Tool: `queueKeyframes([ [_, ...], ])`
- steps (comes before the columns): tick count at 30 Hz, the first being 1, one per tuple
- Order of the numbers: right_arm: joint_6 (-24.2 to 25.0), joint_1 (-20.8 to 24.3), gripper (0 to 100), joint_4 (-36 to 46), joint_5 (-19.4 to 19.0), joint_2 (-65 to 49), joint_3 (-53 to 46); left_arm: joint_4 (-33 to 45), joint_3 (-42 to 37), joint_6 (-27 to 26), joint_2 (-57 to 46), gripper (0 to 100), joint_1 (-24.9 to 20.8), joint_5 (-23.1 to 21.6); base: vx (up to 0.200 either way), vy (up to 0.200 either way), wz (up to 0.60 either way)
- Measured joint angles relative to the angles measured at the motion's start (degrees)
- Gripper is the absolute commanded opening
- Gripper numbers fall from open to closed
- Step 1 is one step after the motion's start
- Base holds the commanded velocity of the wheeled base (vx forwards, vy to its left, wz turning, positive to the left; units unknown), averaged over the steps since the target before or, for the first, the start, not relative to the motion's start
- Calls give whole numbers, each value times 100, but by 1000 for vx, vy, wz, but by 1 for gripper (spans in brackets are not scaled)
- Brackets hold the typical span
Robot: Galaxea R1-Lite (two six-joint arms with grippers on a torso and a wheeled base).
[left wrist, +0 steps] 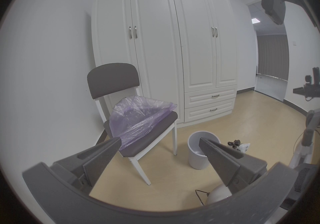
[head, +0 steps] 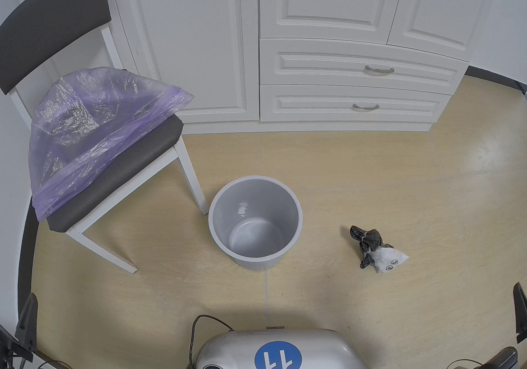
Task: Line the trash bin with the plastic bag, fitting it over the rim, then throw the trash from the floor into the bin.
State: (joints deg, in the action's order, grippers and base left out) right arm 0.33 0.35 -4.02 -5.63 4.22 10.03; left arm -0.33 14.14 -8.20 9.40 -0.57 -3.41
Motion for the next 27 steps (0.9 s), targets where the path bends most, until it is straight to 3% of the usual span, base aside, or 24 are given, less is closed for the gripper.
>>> queueKeyframes([
  [7, 119, -17, 100, 123, -139, 1093, 630, -7, 217, -38, 514, 100, 37, 99, 0, 0, 0],
  [16, 152, -65, 100, -161, -180, 2955, 1565, -10, 669, -211, 1488, 100, 73, 850, 0, 0, 0],
  [21, 268, -56, 100, -1097, -184, 3803, 1782, -16, 940, -638, 2042, 100, 134, 1186, 0, 0, 0],
  [27, 374, 2, 100, -1393, -140, 4443, 1786, -240, 1325, -1259, 2907, 100, 547, 1340, 0, 0, 0],
])
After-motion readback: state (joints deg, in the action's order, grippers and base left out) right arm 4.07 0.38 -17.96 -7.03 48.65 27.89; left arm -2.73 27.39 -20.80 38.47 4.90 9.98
